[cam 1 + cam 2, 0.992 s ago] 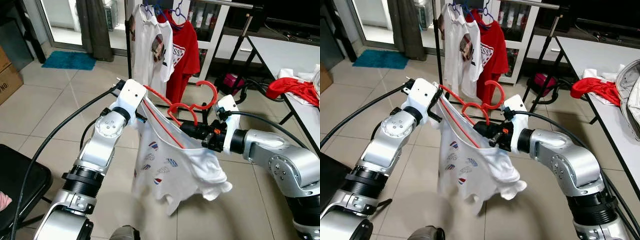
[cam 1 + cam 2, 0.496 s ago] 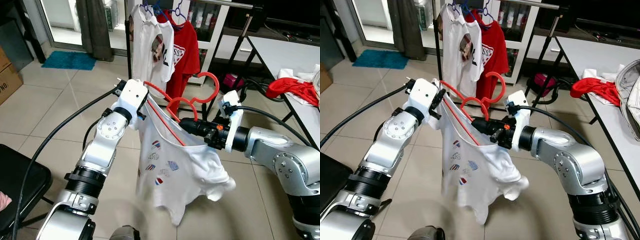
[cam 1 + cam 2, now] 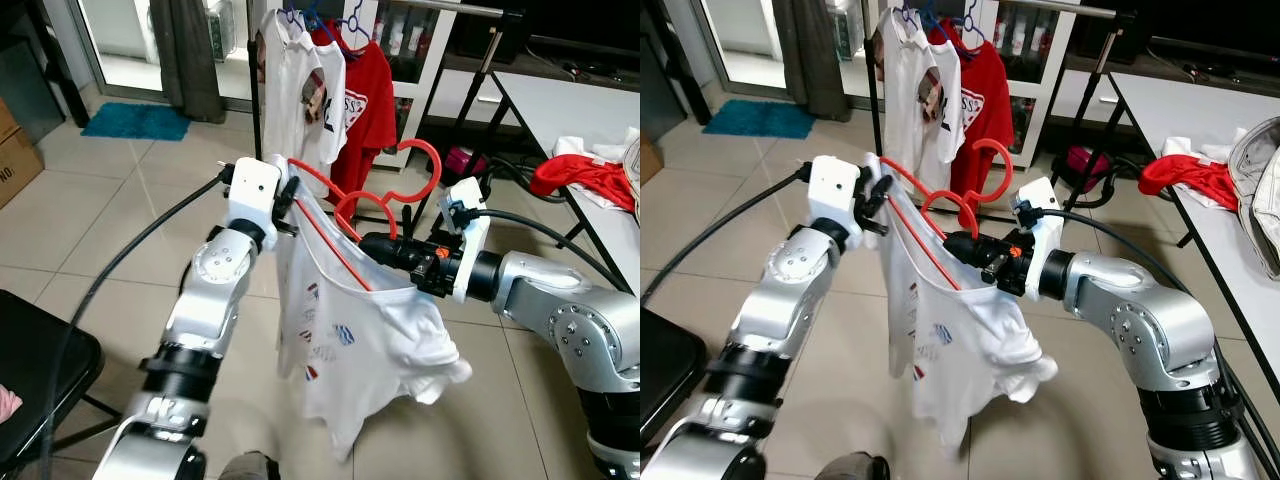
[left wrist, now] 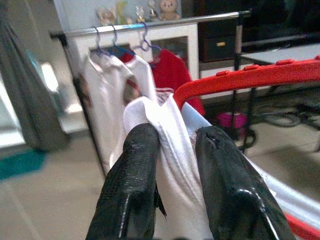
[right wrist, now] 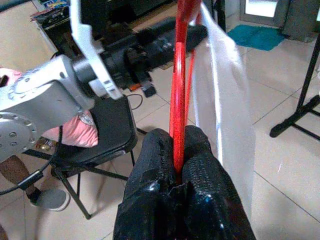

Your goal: Hang hanger

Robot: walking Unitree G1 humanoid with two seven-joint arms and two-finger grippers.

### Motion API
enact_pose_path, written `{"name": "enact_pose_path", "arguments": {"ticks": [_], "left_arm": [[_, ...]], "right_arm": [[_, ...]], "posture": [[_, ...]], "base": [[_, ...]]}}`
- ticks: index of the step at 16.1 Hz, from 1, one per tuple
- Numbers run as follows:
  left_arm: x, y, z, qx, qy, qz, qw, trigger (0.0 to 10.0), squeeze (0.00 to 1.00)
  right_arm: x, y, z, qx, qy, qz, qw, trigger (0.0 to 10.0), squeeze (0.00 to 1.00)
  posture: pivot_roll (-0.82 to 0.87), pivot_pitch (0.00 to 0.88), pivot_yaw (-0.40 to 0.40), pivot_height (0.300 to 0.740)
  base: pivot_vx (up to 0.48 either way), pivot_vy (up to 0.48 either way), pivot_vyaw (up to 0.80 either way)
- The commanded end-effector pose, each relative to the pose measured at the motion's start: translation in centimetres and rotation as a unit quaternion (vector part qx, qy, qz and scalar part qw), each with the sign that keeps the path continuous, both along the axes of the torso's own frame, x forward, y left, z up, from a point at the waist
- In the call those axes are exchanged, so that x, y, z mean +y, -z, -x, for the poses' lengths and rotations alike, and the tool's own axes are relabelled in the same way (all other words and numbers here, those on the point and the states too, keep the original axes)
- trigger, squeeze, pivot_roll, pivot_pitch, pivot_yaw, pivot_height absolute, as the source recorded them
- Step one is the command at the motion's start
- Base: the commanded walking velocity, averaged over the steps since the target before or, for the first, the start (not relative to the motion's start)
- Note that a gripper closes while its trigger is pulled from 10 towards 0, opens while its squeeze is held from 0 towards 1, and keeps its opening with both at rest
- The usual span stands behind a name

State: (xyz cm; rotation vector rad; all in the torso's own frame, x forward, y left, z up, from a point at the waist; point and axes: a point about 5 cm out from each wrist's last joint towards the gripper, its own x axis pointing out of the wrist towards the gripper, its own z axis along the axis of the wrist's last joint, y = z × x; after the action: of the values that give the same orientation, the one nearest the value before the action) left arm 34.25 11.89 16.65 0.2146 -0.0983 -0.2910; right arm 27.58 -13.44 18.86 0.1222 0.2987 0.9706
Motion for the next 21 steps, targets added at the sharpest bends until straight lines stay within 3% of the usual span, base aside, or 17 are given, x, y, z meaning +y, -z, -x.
{"name": "enact_pose_path", "arguments": {"ticks": [1, 3, 4, 5, 7, 8, 9, 10, 21], "left_arm": [[-0.25, -0.36, 0.33, -0.022, 0.002, -0.03, 0.999, 10.0, 1.0], [-0.15, -0.09, 0.54, -0.018, -0.003, -0.056, 0.998, 10.0, 1.0], [-0.04, 0.01, 0.61, -0.021, -0.013, -0.071, 0.997, 10.0, 0.73], [0.0, 0.24, 0.64, -0.017, -0.016, -0.071, 0.997, 10.0, 0.0], [-0.05, 0.37, 0.63, -0.012, -0.015, -0.058, 0.998, 10.0, 0.0], [-0.31, 0.33, 0.76, -0.011, -0.005, -0.049, 0.999, 8.0, 0.0], [-0.63, 0.27, 0.96, -0.014, 0.007, -0.044, 0.999, 2.3, 0.0], [-0.77, 0.27, 1.05, -0.015, 0.01, -0.042, 0.999, 0.0, 0.0], [-0.66, 0.59, 0.96, -0.007, 0.002, -0.034, 0.999, 0.0, 0.0]], "right_arm": [[-0.01, -1.12, 0.12, -0.022, -0.004, -0.01, 1.0, 10.0, 0.0], [0.02, -1.11, 0.14, -0.022, -0.004, -0.011, 1.0, 10.0, 0.0], [0.03, -1.1, 0.1, -0.022, -0.003, -0.01, 1.0, 10.0, 0.0], [0.04, -1.1, 0.09, -0.021, -0.003, -0.01, 1.0, 10.0, 0.0], [0.01, -1.07, 0.06, -0.021, -0.003, -0.008, 1.0, 10.0, 0.0], [-0.01, -1.04, 0.06, -0.022, -0.003, -0.005, 1.0, 10.0, 0.0], [-0.02, -1.02, 0.06, -0.022, -0.003, -0.004, 1.0, 10.0, 0.0], [-0.03, -1.0, 0.05, -0.022, -0.003, -0.002, 1.0, 10.0, 0.0], [0.0, -0.84, -0.03, -0.025, 0.0, 0.008, 1.0, 10.0, 0.0]], "posture": [[-0.04, 0.0, -0.064, 0.74], [-0.04, 0.0, -0.063, 0.74], [-0.04, 0.0, -0.063, 0.74], [-0.04, 0.0, -0.063, 0.74], [-0.04, 0.0, -0.063, 0.74], [-0.04, 0.0, -0.064, 0.74], [-0.04, 0.0, -0.064, 0.74], [-0.04, 0.0, -0.064, 0.74], [-0.05, 0.0, -0.058, 0.74]], "base": [[0.0, 0.0, 0.0], [0.0, 0.0, 0.0], [0.0, 0.0, 0.0], [0.0, 0.0, 0.0], [0.0, 0.0, 0.0], [0.0, 0.0, 0.0], [0.0, 0.0, 0.0], [0.0, 0.0, 0.0], [0.0, 0.0, 0.0]]}}
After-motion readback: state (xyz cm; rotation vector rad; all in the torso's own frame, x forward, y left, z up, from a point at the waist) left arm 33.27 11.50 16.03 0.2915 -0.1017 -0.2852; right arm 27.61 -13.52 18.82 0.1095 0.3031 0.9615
